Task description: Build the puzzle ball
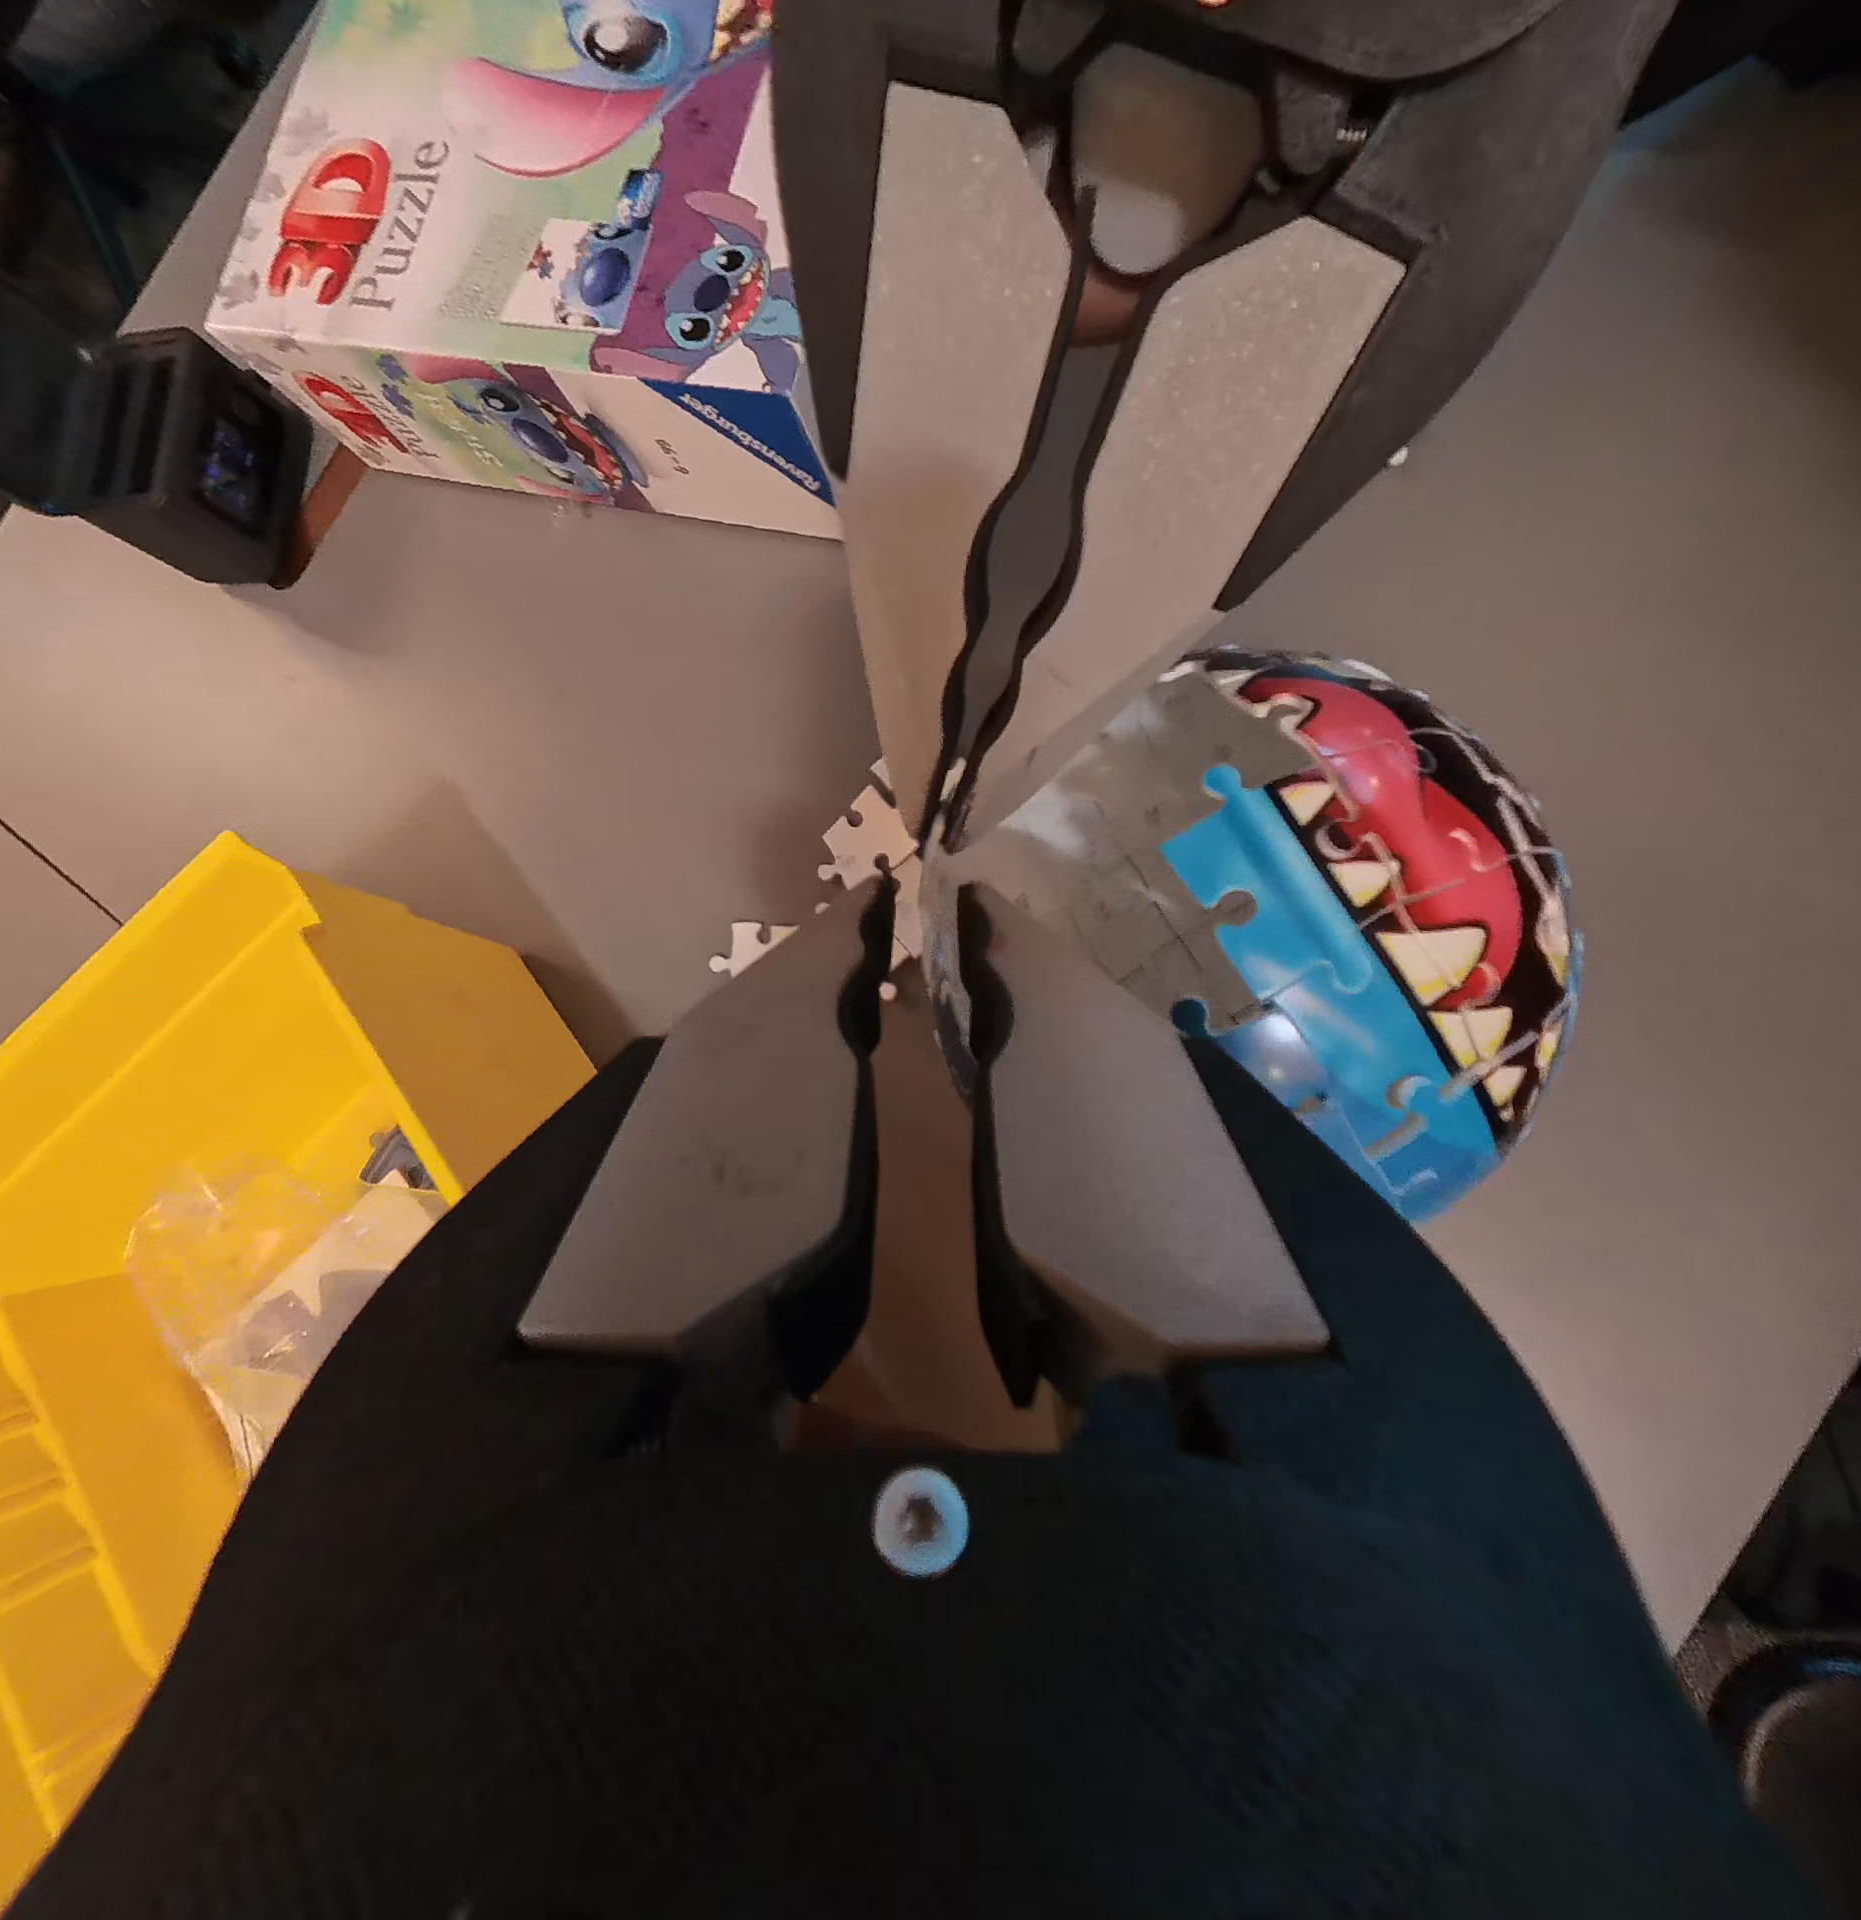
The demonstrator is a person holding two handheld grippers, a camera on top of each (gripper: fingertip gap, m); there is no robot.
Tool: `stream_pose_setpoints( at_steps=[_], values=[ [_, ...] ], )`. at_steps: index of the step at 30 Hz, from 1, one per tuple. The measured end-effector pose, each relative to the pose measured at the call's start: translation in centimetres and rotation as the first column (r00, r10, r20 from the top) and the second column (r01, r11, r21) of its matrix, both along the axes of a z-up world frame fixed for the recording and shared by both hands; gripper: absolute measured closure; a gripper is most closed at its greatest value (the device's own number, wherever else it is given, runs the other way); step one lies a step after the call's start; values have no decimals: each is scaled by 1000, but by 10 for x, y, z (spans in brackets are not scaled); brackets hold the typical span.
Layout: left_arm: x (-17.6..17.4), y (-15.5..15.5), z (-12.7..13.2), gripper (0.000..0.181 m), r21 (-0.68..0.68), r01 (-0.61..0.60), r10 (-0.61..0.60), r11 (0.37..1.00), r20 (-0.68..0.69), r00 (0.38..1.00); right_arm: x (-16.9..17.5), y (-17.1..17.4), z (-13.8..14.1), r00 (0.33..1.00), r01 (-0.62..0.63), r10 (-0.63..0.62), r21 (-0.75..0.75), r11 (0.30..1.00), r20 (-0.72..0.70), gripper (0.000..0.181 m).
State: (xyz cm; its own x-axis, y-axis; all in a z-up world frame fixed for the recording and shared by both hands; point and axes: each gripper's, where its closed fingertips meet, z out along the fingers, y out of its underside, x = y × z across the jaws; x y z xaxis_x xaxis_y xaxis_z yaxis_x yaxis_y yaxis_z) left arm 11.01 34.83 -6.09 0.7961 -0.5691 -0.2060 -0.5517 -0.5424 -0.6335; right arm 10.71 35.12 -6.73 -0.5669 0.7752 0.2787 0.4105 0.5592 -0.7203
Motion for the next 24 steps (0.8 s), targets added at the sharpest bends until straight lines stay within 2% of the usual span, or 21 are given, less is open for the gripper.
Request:
stream_pose_setpoints(
  at_steps=[11,24],
  values=[
    [2,3,-13,179,-35,15,-18,999,-71,997,0,-1,0,1000,-24,24,28,999,-17,181],
    [-2,4,-13,181,-8,10,-11,1000,-106,994,-1,-1,-1,999,-24,24,16,1000,-21,181]
  ],
)
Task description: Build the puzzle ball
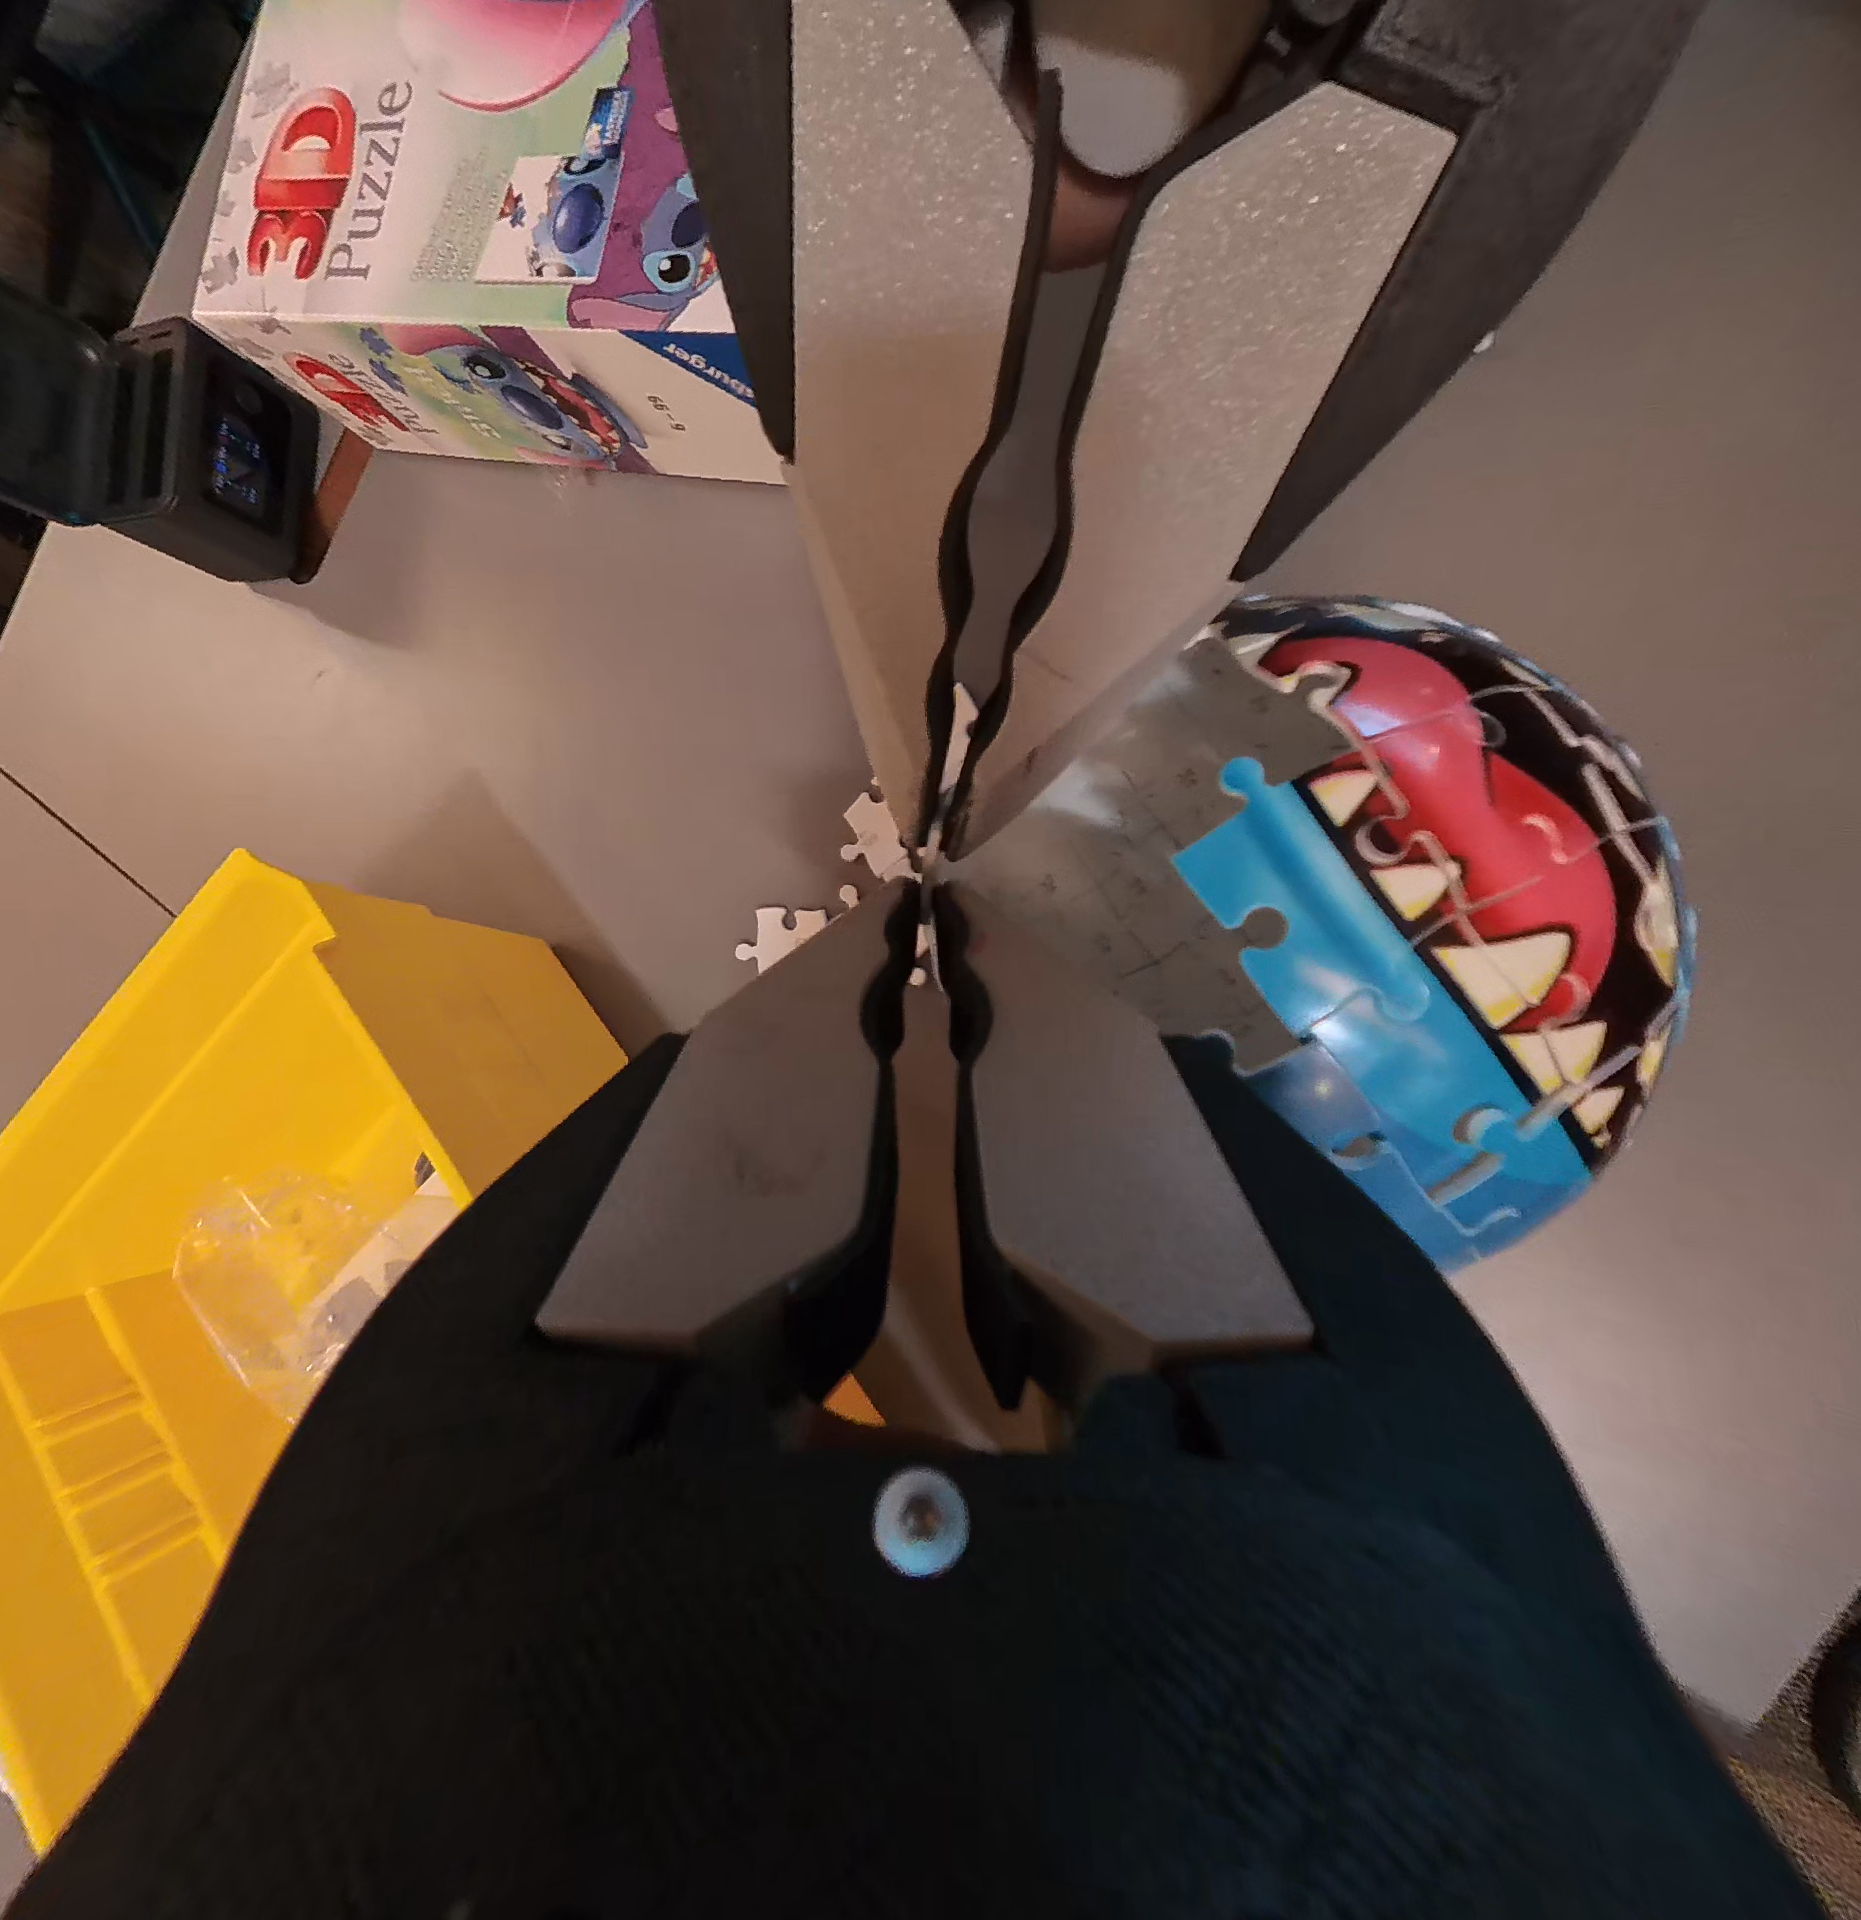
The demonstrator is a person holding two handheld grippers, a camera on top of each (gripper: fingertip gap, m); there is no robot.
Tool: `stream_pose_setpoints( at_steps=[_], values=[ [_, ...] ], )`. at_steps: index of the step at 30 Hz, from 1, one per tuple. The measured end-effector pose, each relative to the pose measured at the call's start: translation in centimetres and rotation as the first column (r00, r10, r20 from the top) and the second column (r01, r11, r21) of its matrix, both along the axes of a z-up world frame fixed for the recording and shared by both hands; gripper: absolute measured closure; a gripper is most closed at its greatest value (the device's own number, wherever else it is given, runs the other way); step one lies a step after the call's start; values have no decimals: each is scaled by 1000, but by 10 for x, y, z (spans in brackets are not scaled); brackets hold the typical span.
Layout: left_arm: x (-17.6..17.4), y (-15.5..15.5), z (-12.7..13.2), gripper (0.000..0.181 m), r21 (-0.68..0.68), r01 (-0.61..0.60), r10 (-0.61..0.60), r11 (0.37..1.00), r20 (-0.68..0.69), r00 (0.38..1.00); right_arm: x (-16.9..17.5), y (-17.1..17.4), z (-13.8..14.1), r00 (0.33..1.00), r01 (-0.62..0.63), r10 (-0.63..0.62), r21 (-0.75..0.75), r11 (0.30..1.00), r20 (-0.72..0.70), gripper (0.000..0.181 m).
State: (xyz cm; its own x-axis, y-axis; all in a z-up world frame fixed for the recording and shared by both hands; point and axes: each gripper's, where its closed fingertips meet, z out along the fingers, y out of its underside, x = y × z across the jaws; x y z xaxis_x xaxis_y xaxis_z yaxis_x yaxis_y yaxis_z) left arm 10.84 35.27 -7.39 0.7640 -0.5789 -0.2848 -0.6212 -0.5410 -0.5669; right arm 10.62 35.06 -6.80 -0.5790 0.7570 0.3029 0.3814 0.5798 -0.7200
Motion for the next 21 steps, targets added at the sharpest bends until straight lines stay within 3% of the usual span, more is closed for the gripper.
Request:
stream_pose_setpoints(
  at_steps=[6,13,18,21],
  values=[
    [-1,1,0,180,15,-8,8,1000,-16,1000,1,2,-3,1000,-8,8,2,1000,8,180],
    [-4,-1,0,180,30,-18,18,999,-14,1000,-2,7,-8,993,20,-4,-134,991,118,167],
    [-6,-2,0,181,29,-35,36,999,-28,999,-5,5,5,984,-11,56,-260,966,168,163],
    [-6,-2,0,181,28,-41,42,999,-32,999,-5,8,0,980,-13,54,-208,978,192,162]
  ],
)
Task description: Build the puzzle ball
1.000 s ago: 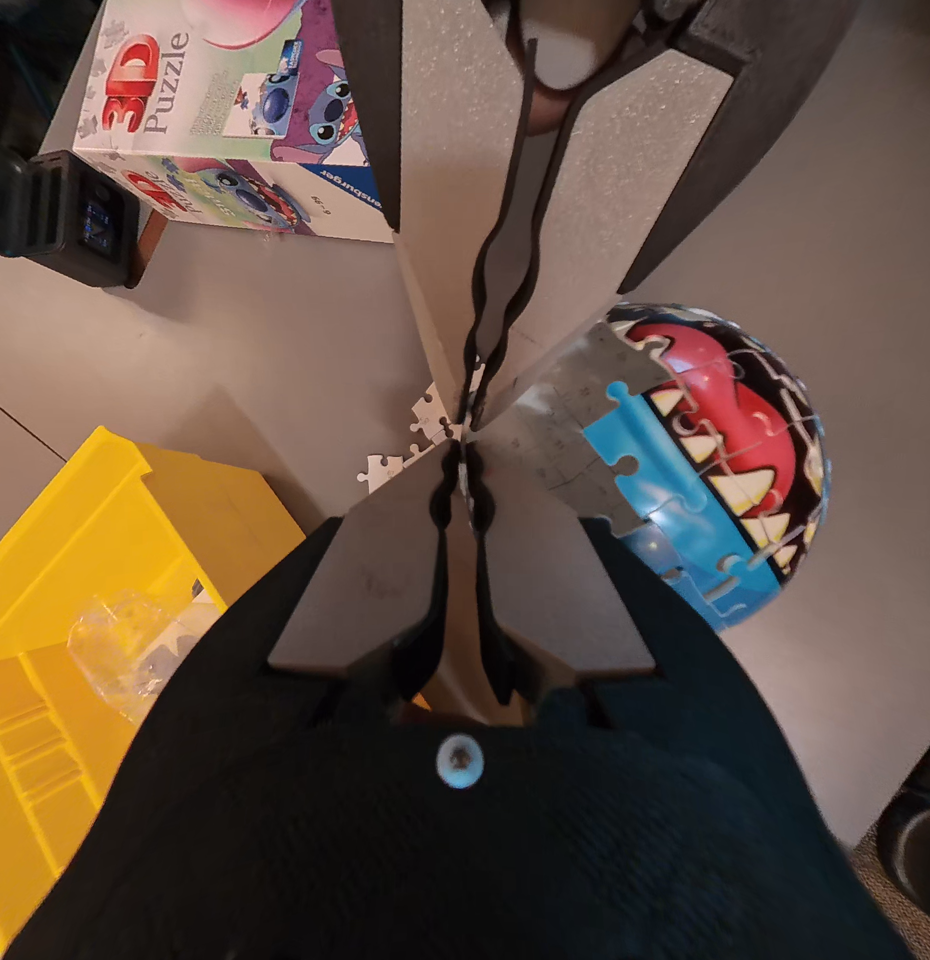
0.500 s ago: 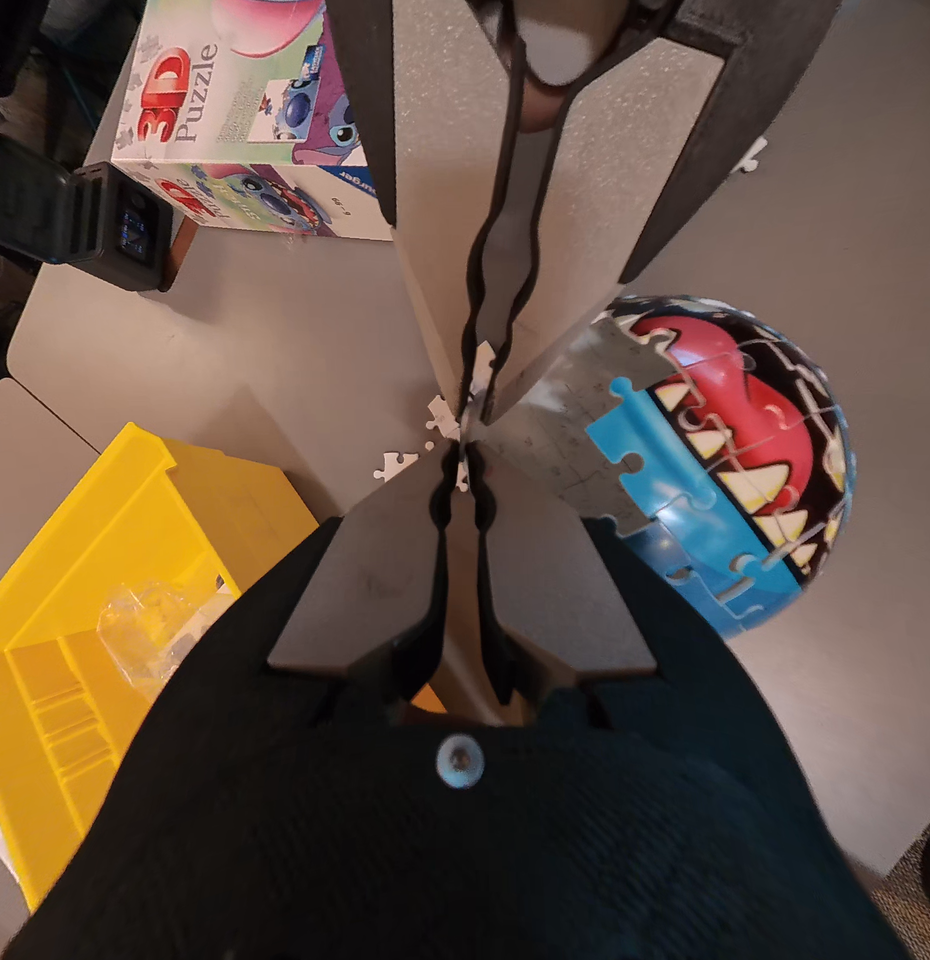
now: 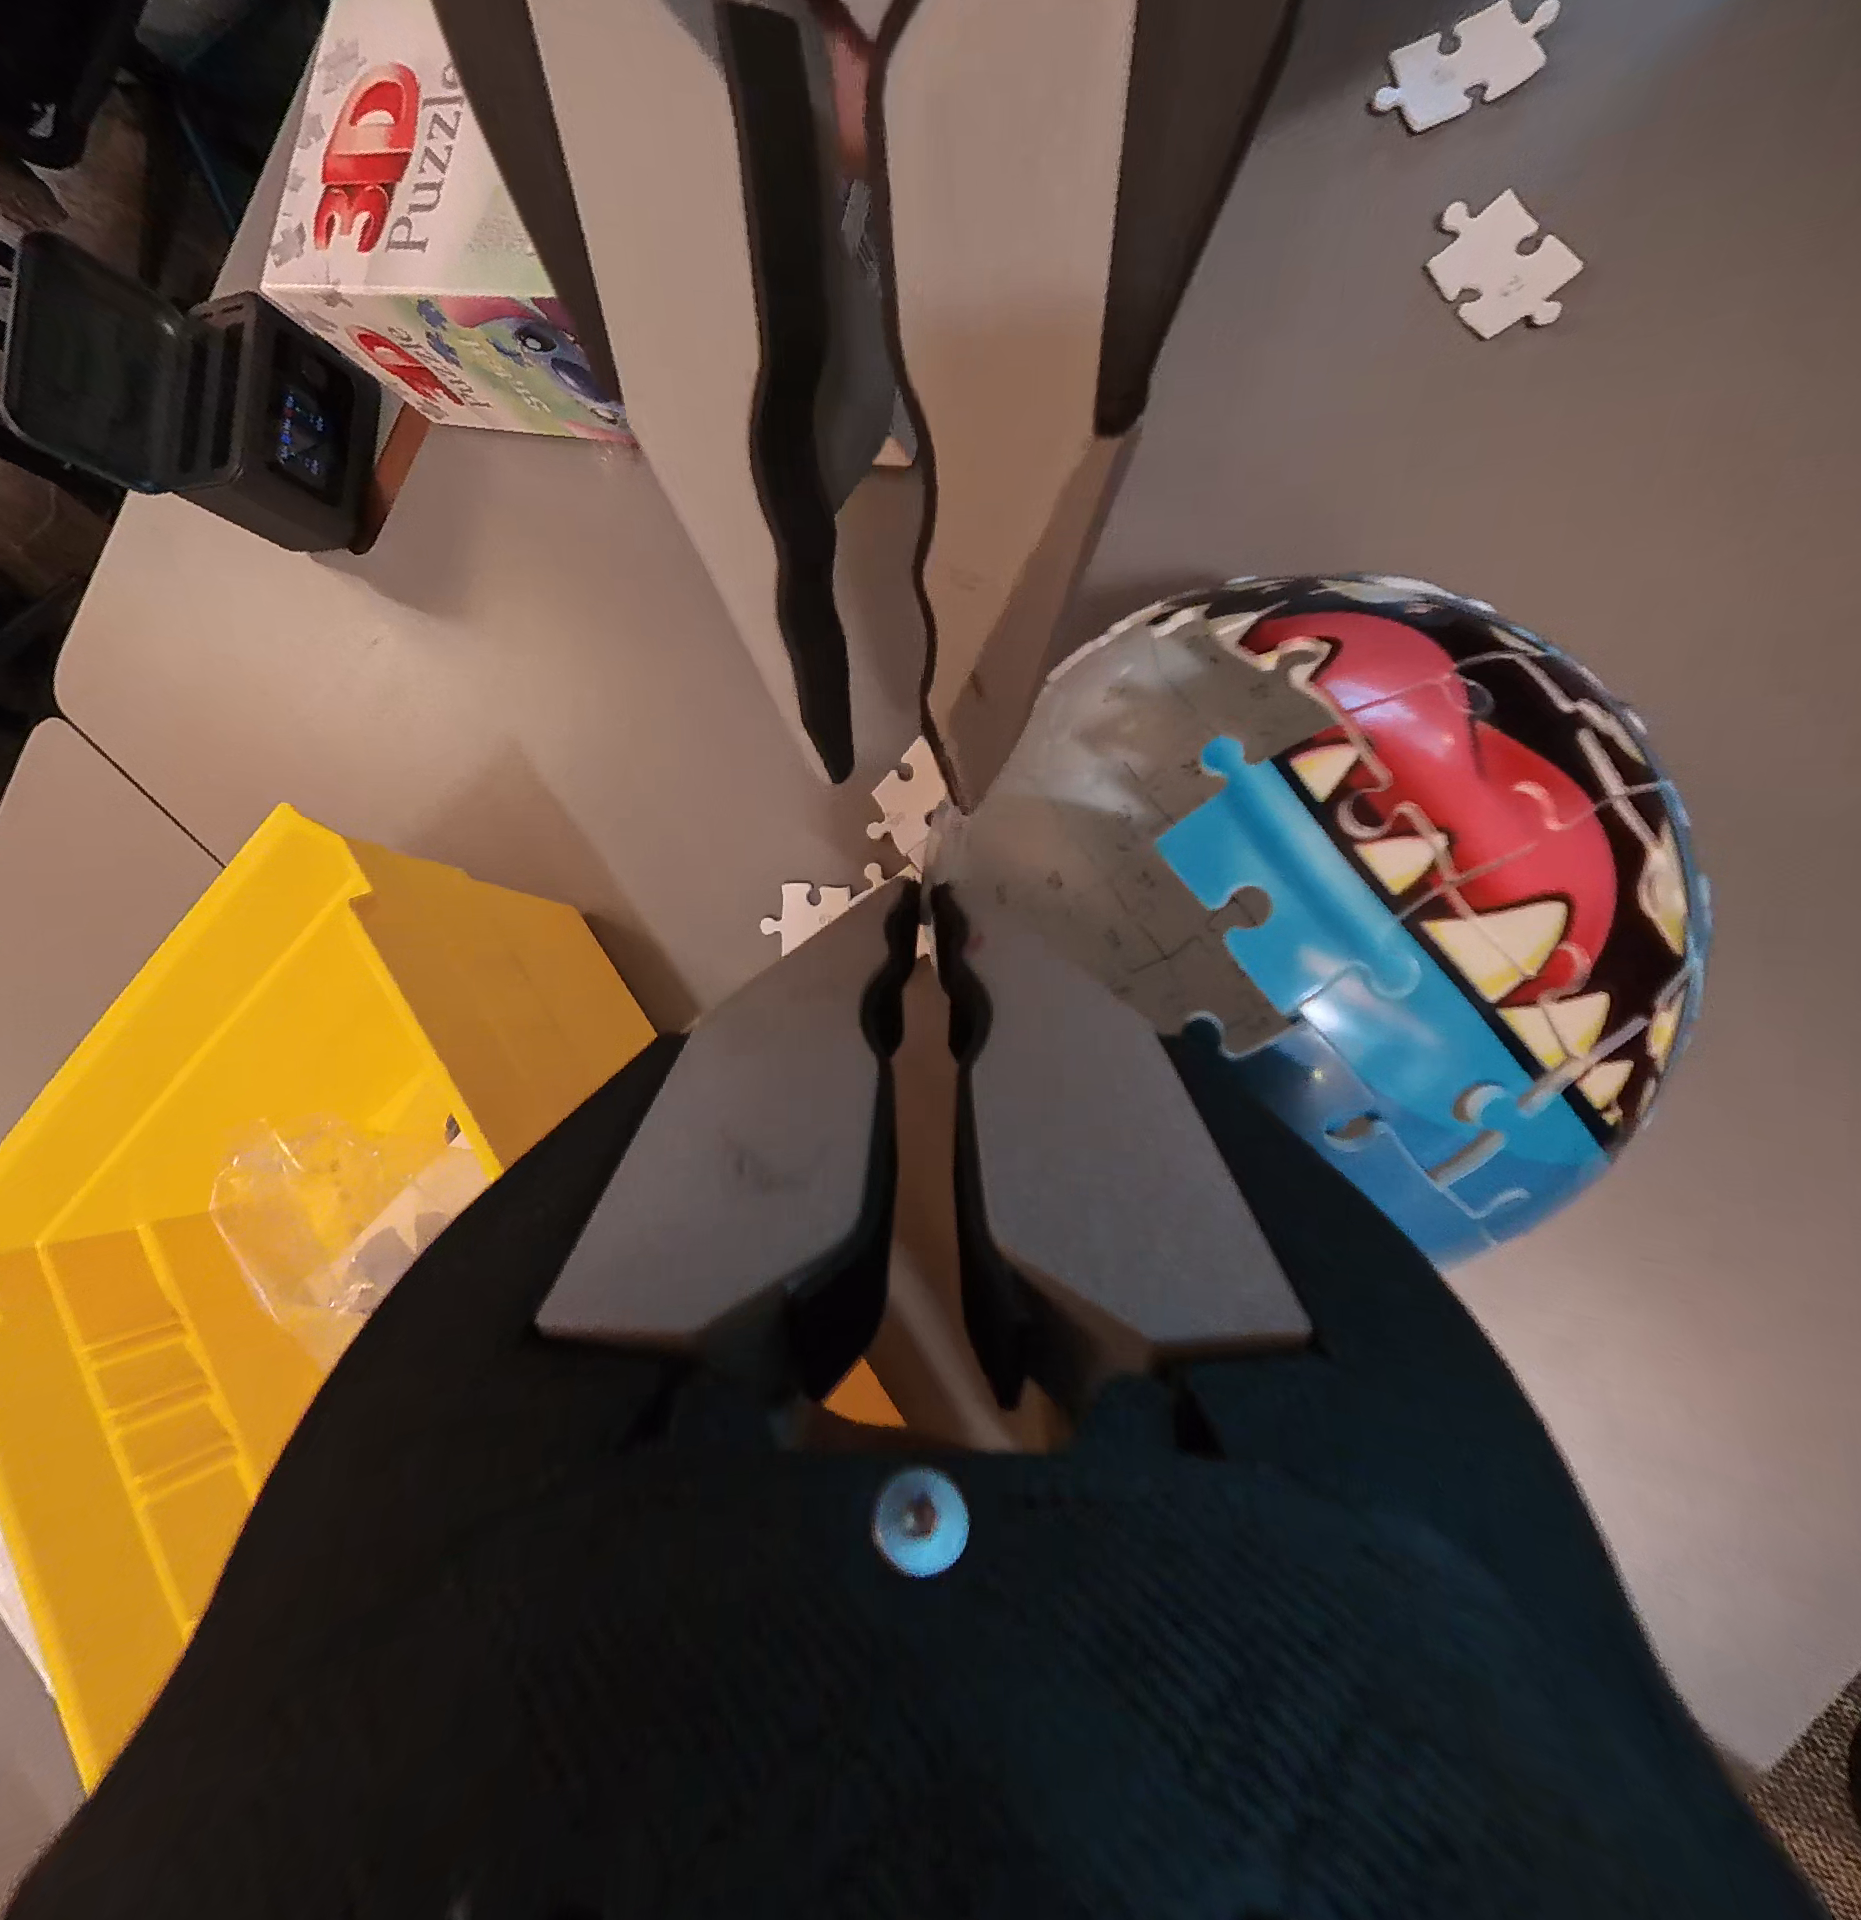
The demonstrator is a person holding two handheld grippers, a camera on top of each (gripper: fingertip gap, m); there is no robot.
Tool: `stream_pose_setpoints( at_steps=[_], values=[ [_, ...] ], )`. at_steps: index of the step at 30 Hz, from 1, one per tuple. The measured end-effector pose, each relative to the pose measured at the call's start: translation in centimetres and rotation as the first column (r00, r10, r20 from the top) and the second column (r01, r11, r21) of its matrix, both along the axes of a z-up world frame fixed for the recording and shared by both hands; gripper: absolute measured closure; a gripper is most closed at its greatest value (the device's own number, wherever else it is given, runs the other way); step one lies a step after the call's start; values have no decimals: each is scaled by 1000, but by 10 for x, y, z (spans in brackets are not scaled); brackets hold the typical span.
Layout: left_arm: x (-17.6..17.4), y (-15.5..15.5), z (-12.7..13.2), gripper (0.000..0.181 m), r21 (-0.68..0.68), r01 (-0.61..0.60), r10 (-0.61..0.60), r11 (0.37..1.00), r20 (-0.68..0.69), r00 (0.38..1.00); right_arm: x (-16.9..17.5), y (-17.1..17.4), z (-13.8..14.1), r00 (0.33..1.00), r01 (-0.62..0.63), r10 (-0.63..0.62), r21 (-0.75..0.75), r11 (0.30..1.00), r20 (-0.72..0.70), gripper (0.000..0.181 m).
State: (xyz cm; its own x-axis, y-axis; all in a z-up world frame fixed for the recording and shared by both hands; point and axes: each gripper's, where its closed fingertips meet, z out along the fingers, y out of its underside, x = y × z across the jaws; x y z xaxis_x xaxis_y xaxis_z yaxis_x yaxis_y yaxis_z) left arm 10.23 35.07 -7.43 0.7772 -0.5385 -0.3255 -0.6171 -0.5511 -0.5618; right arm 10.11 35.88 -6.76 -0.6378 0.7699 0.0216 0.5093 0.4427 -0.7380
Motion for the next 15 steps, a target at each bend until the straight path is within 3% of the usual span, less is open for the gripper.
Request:
stream_pose_setpoints(
  at_steps=[6,15],
  values=[
    [-2,0,0,181,-1,-18,18,1000,-14,1000,-7,-4,-13,999,-34,36,173,984,-8,163],
    [-4,-1,0,181,3,-23,23,1000,-21,1000,-11,-12,-18,995,-91,94,132,987,-17,168]
  ],
)
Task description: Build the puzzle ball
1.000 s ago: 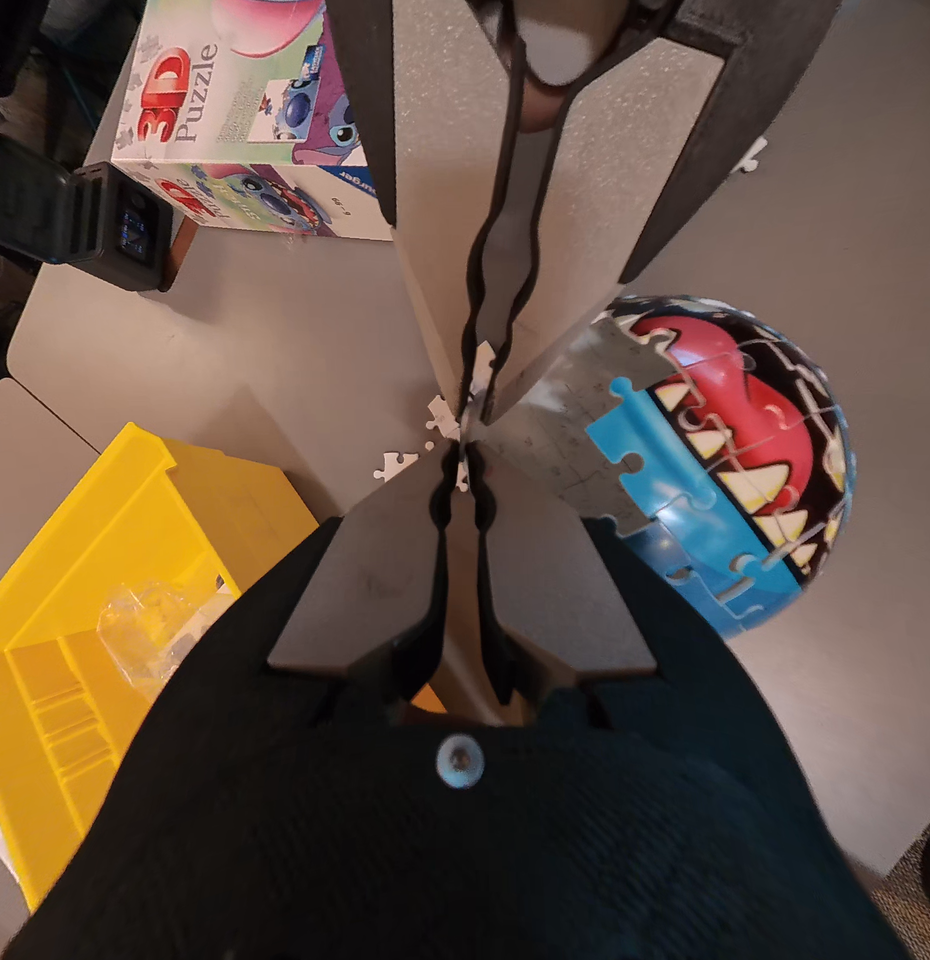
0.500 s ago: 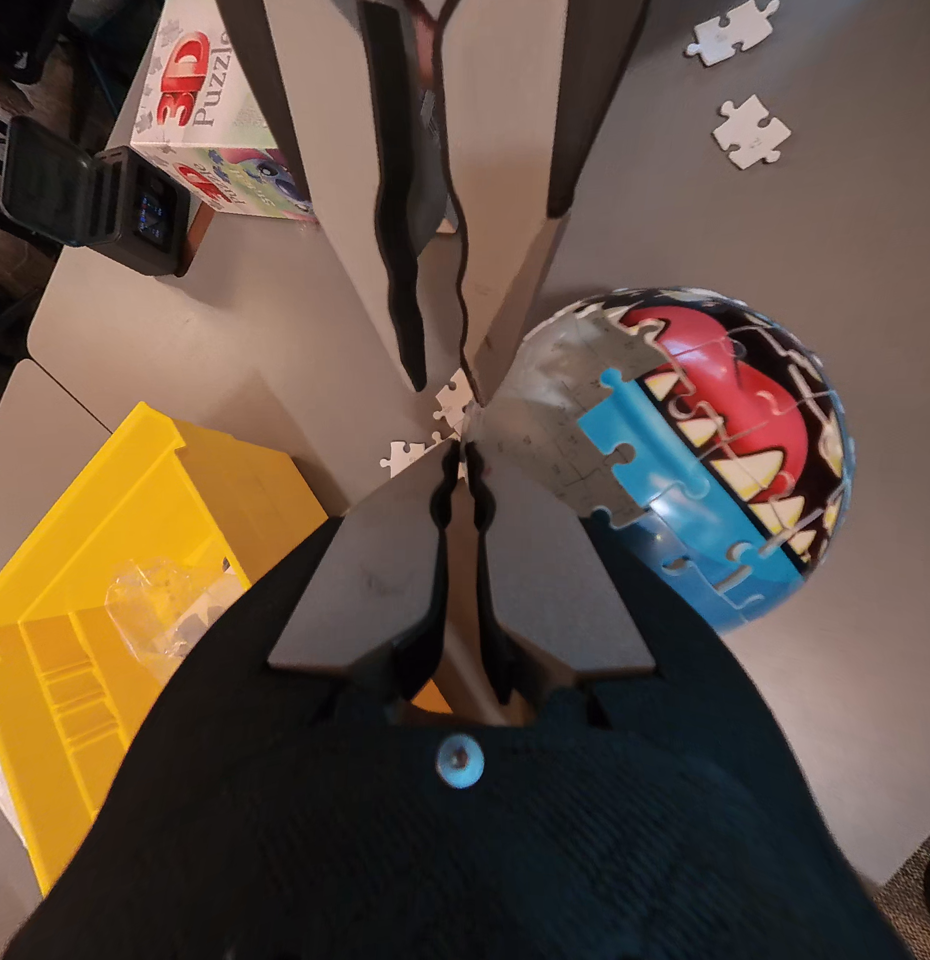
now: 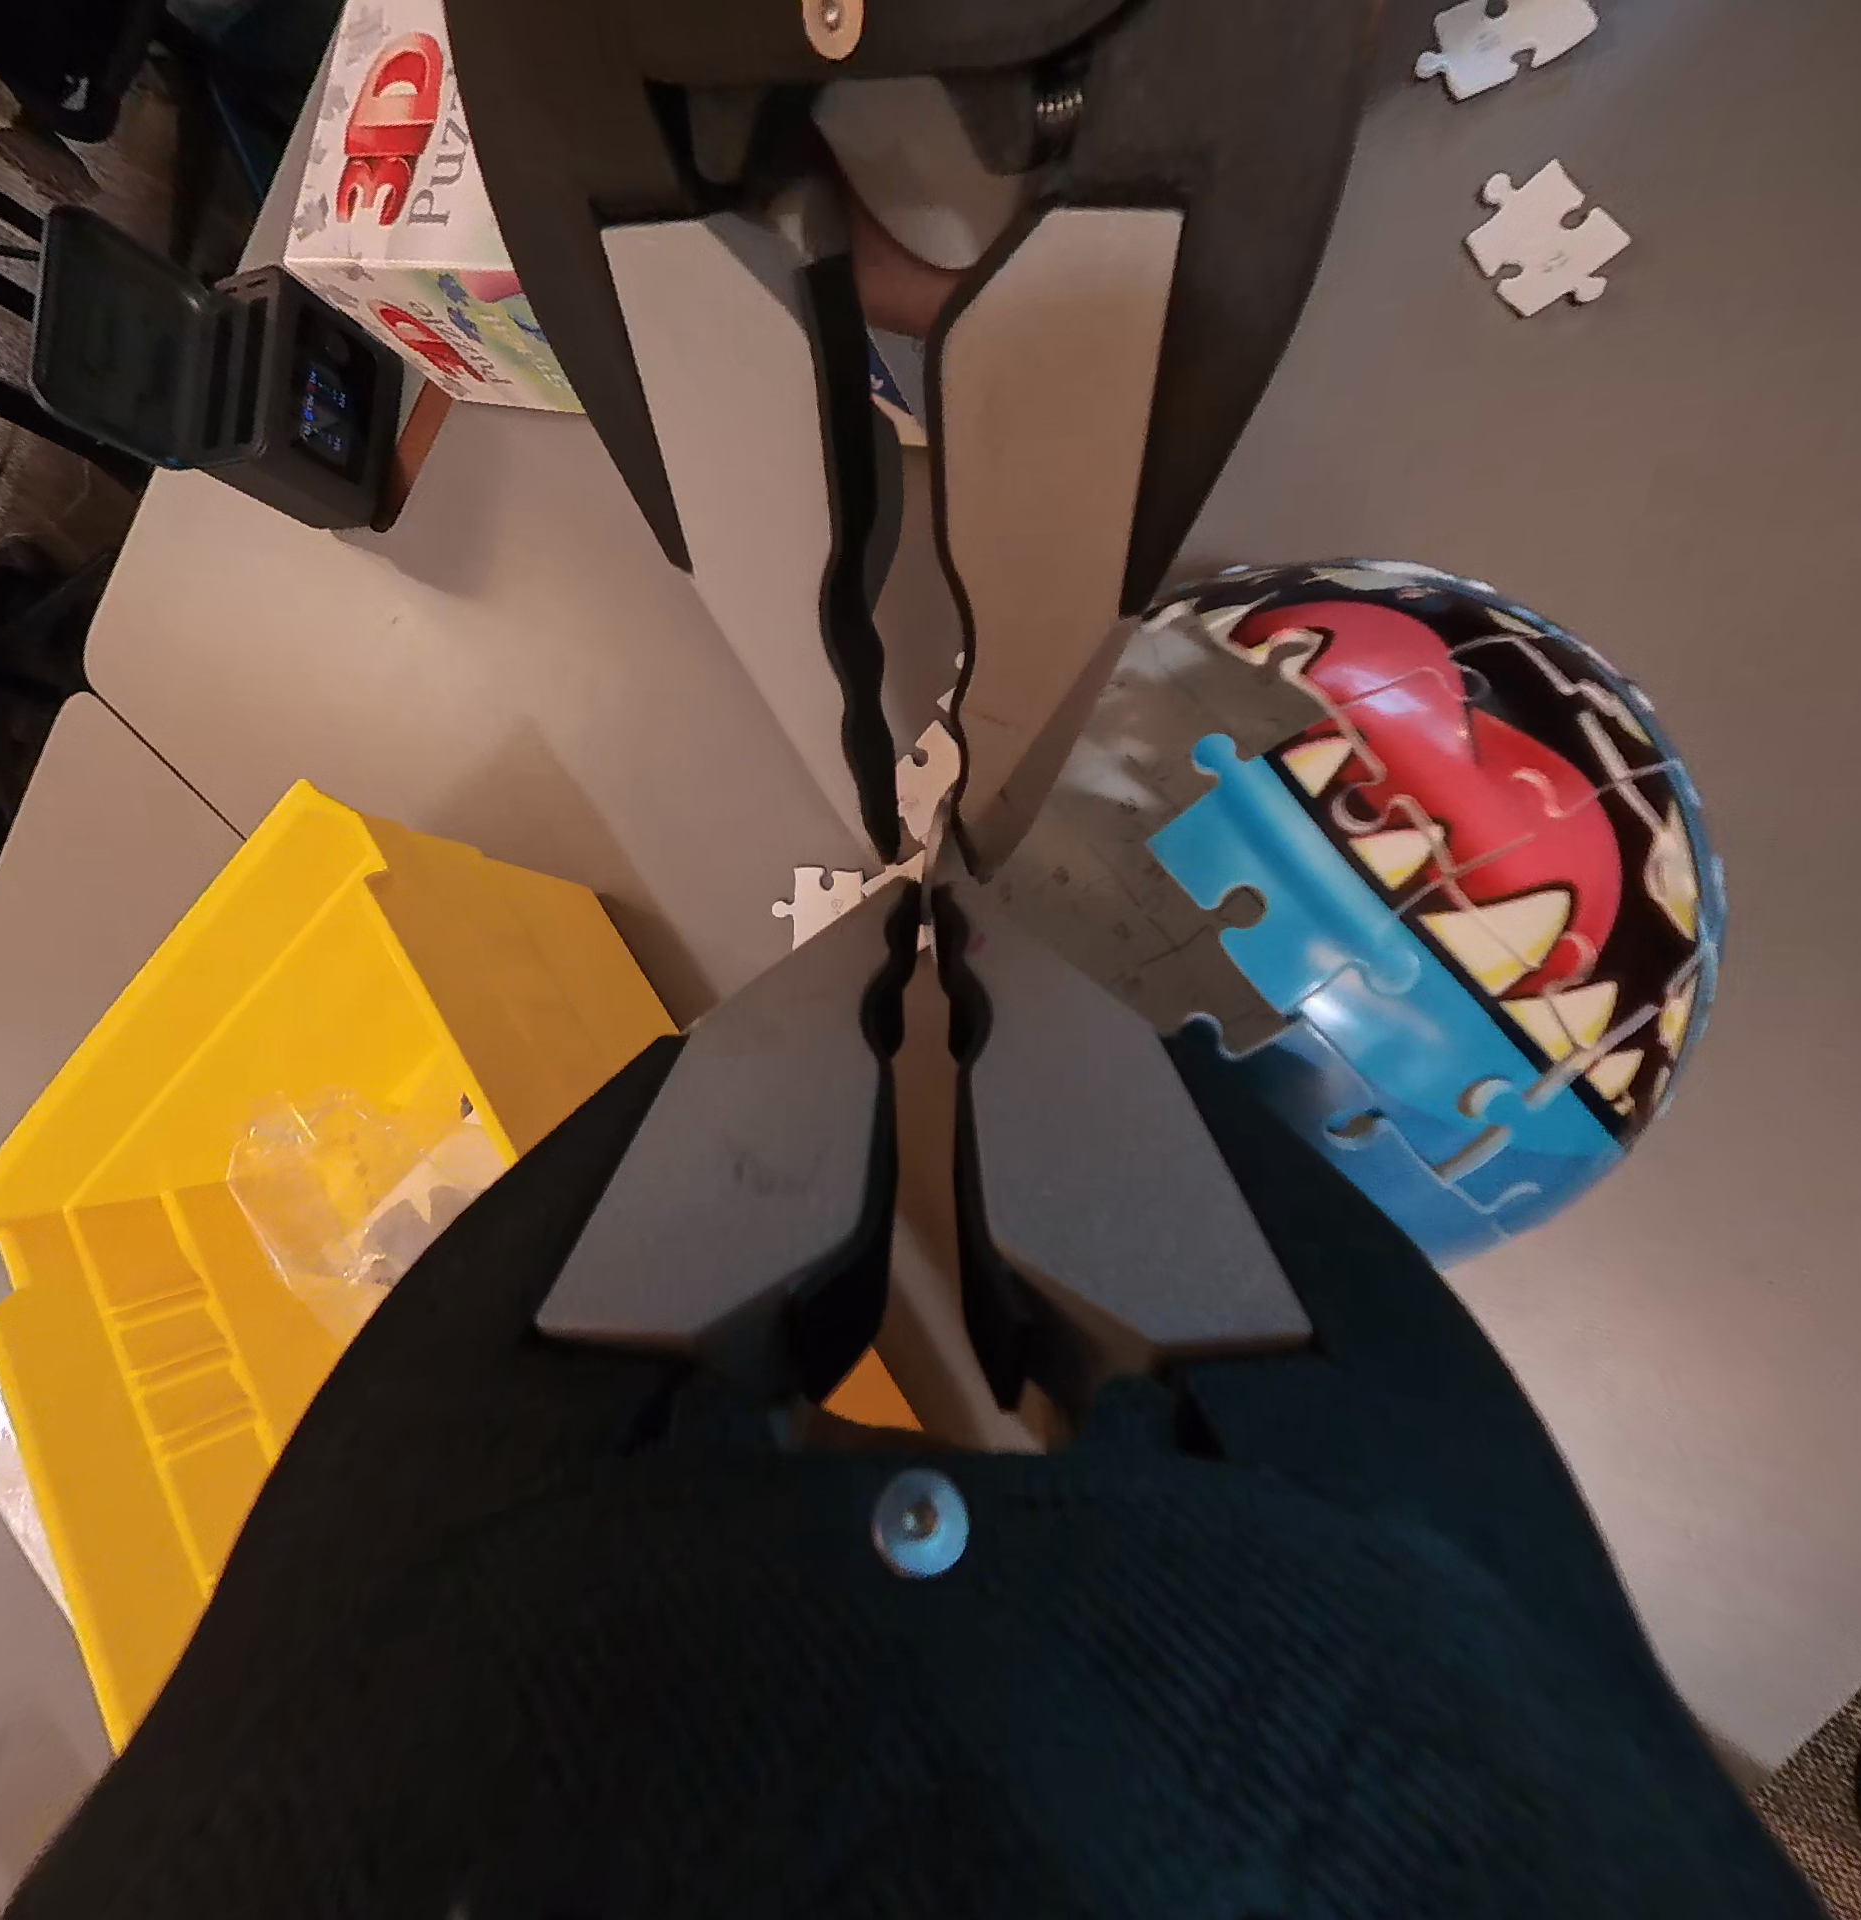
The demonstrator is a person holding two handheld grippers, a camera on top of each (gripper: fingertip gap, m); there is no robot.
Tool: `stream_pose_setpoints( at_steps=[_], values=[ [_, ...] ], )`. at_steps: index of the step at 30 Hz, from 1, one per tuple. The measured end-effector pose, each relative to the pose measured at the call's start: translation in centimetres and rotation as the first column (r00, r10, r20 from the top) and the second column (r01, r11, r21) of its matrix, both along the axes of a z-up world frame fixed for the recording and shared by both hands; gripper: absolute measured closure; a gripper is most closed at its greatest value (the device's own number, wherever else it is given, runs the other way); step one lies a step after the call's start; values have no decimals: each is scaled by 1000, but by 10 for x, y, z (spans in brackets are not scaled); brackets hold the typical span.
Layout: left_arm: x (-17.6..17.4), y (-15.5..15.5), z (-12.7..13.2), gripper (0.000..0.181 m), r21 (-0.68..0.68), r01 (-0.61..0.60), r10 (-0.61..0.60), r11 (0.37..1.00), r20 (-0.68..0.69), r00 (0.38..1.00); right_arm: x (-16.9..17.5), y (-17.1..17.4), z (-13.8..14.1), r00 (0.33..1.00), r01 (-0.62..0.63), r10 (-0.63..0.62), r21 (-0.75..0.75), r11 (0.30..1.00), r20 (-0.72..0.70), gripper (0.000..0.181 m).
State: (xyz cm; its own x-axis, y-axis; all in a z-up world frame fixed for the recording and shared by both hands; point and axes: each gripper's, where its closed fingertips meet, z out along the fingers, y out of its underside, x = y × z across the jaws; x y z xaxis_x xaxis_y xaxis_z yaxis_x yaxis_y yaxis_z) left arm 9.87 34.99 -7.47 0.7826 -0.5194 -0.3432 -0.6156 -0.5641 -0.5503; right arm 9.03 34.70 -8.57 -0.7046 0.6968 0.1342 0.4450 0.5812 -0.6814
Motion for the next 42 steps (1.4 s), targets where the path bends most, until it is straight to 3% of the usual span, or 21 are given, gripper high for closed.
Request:
stream_pose_setpoints(
  at_steps=[16,42],
  values=[
    [-2,-1,-1,181,-2,-7,7,1000,5,1000,-5,-7,-5,994,-70,75,60,996,-82,180],
    [-4,-4,0,181,26,-13,12,1000,26,1000,-7,-9,-1,980,-96,105,56,994,-167,181]
  ],
)
